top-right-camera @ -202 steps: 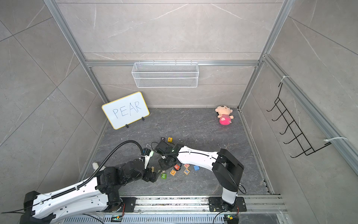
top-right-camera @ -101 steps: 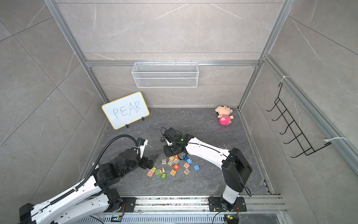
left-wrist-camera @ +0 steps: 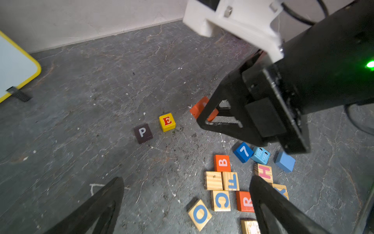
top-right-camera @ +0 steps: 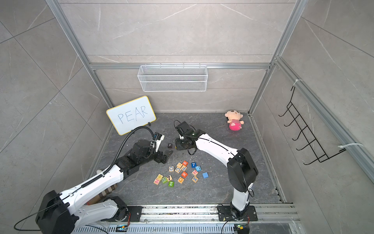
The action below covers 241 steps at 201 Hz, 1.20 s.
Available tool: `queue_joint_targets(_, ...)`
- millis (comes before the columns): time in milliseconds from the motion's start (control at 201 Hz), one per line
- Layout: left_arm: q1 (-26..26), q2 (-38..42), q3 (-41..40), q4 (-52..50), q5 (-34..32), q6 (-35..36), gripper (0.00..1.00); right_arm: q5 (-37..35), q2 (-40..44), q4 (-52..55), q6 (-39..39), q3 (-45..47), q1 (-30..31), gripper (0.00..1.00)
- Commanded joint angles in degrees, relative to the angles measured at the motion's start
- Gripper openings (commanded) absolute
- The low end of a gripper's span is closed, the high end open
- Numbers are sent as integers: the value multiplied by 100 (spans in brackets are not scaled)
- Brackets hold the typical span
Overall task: Spell the uppercase word “pear” with letter blocks
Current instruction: Place the letter block at the center of the board.
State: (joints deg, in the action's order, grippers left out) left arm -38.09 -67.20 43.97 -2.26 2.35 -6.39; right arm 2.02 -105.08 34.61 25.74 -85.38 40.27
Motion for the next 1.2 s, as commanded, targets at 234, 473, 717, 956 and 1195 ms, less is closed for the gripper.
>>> queue_joint_targets(234,298,-697,170,883,906,260,99,-160,-758,278,72,-389,-315,33)
queue_joint_targets(473,337,-854,31,1114,1011,263,99,-191,-1129,282,206,-584,-433,33)
queue_joint_targets(717,344,-1018,-55,1298,1072,312,99,-460,-1507,450,188,-821,-454,33)
queue_joint_targets(956,343,-1133,-54,1366,1196,176,99,-631,-1781,509,219,-1054,-459,33)
queue_joint_targets(1195,333,-1076,-112,1428,1198,125,99,-756,-2049,669,242,-1301,-459,33)
